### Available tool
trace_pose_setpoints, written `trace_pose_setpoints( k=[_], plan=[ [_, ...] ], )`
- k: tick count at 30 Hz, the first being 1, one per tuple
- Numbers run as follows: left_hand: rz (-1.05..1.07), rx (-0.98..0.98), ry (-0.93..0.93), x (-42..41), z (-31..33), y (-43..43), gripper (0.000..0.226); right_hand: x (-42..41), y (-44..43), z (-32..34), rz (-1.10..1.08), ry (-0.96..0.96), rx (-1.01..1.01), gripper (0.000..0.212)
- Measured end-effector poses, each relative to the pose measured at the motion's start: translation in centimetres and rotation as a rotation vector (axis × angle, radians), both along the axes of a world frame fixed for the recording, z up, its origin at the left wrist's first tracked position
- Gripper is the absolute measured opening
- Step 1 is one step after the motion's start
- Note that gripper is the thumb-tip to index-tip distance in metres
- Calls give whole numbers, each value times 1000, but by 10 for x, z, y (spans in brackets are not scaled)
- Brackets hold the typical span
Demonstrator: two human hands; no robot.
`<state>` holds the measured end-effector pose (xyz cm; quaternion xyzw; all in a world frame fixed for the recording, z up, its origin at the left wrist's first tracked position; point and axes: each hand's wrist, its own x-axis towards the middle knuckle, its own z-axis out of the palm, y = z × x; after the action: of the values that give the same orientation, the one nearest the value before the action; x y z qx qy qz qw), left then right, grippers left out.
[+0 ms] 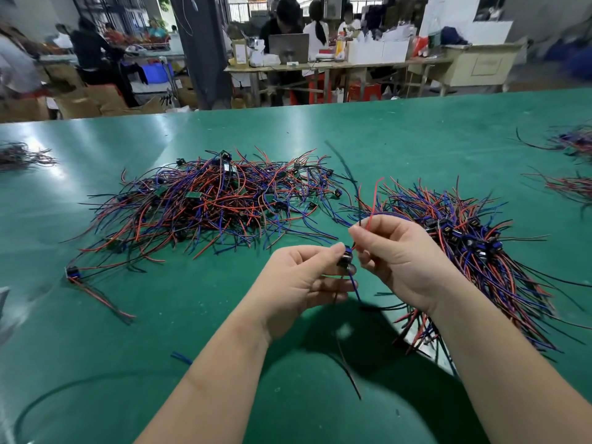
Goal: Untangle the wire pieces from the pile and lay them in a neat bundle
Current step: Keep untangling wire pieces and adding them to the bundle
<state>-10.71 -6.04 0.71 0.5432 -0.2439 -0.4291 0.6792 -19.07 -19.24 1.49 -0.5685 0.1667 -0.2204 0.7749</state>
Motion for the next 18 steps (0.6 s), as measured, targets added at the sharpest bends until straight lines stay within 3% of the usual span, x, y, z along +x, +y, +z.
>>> trace_pose_setpoints(
  k=[3, 5, 10, 14, 16, 18],
  plan=[
    [55, 26, -26, -1, -2, -2, 24, -2, 3, -2, 68, 54, -176, 15],
    [43, 30, -62, -1, -1, -1, 24, -4, 0, 1, 21, 61, -186, 15],
    [-157, 19, -124, -3, 5, 6, 15, -10, -19, 13, -267, -44, 60, 17],
    [-312, 103, -222, -4, 3, 11, 23, -18, -36, 15, -532, -183, 224, 17],
    [-336, 138, -261, -6, 2, 10, 22, -23, -44, 17, -644, -272, 212, 15],
    [-227, 123, -215, -8, 0, 5, 19, -23, -44, 19, -706, -323, 142, 12]
  ],
)
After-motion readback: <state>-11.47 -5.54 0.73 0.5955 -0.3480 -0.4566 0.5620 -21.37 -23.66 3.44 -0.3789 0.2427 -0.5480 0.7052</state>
